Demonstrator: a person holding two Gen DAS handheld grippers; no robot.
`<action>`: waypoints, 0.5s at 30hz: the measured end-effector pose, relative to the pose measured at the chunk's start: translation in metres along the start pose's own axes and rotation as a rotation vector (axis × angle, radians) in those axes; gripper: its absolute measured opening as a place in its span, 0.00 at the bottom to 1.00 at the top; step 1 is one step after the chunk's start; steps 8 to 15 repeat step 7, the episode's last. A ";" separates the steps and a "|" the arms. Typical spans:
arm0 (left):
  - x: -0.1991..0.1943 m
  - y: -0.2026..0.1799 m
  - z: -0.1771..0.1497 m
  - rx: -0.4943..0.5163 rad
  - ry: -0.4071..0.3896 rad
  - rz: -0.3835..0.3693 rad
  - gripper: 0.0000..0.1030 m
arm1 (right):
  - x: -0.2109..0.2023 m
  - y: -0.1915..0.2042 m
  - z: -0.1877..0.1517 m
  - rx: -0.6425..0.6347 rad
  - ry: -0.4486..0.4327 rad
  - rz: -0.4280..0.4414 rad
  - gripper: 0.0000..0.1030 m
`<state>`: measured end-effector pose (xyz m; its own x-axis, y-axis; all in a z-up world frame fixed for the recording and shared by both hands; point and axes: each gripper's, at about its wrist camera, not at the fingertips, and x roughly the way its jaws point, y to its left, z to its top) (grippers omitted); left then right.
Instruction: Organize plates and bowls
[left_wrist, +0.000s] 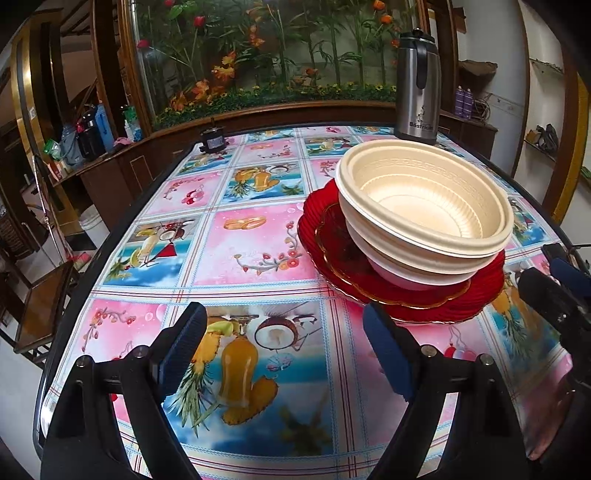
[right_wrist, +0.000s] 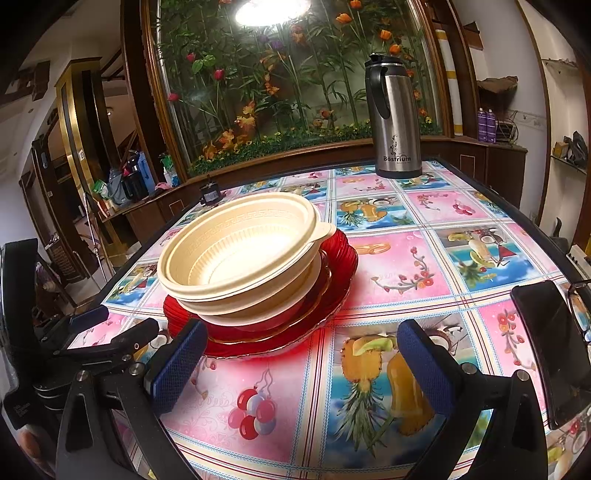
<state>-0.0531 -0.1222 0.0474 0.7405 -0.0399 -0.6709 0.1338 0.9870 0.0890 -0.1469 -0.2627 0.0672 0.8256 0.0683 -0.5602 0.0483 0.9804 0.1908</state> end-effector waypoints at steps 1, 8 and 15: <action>-0.001 0.000 0.000 0.002 -0.001 -0.005 0.85 | 0.000 0.000 0.000 0.000 0.001 -0.001 1.00; -0.010 0.002 0.000 0.004 -0.030 0.018 0.85 | -0.001 -0.002 -0.001 0.015 0.003 0.003 1.00; -0.010 0.002 0.000 0.004 -0.030 0.018 0.85 | -0.001 -0.002 -0.001 0.015 0.003 0.003 1.00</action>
